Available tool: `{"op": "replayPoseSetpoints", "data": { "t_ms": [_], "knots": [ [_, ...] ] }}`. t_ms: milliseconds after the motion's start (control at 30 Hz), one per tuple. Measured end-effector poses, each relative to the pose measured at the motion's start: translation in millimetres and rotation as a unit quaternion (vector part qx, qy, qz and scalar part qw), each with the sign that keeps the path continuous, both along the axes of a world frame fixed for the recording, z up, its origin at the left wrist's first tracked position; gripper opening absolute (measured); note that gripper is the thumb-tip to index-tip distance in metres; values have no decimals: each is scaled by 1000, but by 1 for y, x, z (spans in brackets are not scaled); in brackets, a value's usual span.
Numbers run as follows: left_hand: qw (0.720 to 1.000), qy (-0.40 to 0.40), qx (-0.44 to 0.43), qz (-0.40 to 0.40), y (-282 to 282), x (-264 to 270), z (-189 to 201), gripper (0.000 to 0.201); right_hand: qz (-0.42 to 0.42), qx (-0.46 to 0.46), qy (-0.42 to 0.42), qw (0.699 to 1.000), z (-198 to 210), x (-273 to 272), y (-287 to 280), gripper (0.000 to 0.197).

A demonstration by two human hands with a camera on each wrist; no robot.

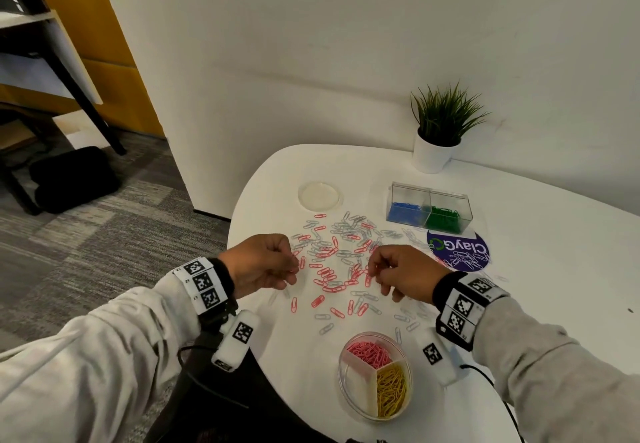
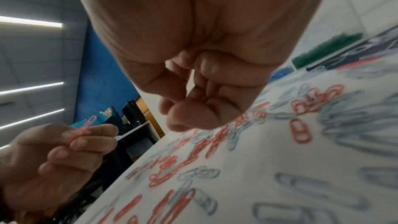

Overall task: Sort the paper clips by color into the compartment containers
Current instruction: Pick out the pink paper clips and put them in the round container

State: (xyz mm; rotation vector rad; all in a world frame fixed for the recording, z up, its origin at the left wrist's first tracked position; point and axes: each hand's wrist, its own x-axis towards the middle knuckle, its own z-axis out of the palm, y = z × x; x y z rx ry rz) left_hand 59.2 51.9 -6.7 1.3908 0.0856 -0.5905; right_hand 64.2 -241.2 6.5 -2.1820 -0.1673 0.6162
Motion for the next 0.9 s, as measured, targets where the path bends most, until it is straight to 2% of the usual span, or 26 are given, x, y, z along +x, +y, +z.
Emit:
{"op": "replayPoseSetpoints", "data": {
  "t_ms": [67,133,200,267,367,467,567,600,633,667,700,733,767,800,833,900],
  "knots": [
    [996,29,-78,16,-2,0,-1,23,30,-29,11,999,-1,2,6,20],
    [990,53,-130,30,-4,-1,-3,24,101,-98,-33,990,-2,4,15,19],
    [984,69,-157,36,-7,-2,-5,24,190,-181,-84,961,-5,4,22,18],
    [979,85,-178,42,-10,-2,-8,27,260,-243,-100,929,-11,3,26,22],
    [971,114,-205,51,-12,-1,-11,29,301,-281,-119,904,-17,1,29,29],
    [965,135,-216,53,-12,-2,-12,32,314,-290,-140,893,-19,1,32,22],
    [981,115,-156,31,-13,-1,-12,23,321,-295,-173,883,-24,-4,35,15],
    [992,87,-93,11,-13,0,-12,22,321,-296,-181,881,-26,-6,35,15],
    [999,39,5,-25,-12,0,-10,20,319,-295,-186,881,-28,-7,35,14],
    [987,-30,138,-84,-11,0,-8,18,313,-290,-185,885,-29,-7,34,13],
    [940,-108,283,-156,-10,-1,-5,17,298,-273,-181,896,-27,-6,32,11],
    [869,-180,403,-225,-10,-3,-3,17,272,-249,-175,913,-26,-5,29,8],
    [798,-228,485,-276,-10,-5,-2,20,239,-220,-172,930,-23,-3,25,5],
    [749,-253,531,-304,-10,-7,-2,23,204,-194,-171,944,-20,-1,21,6],
    [726,-262,552,-315,-10,-9,-3,26,170,-170,-168,956,-17,1,17,8],
    [711,-279,561,-318,-10,-9,-6,30,110,-136,-148,973,-11,6,8,7]
  ]
}}
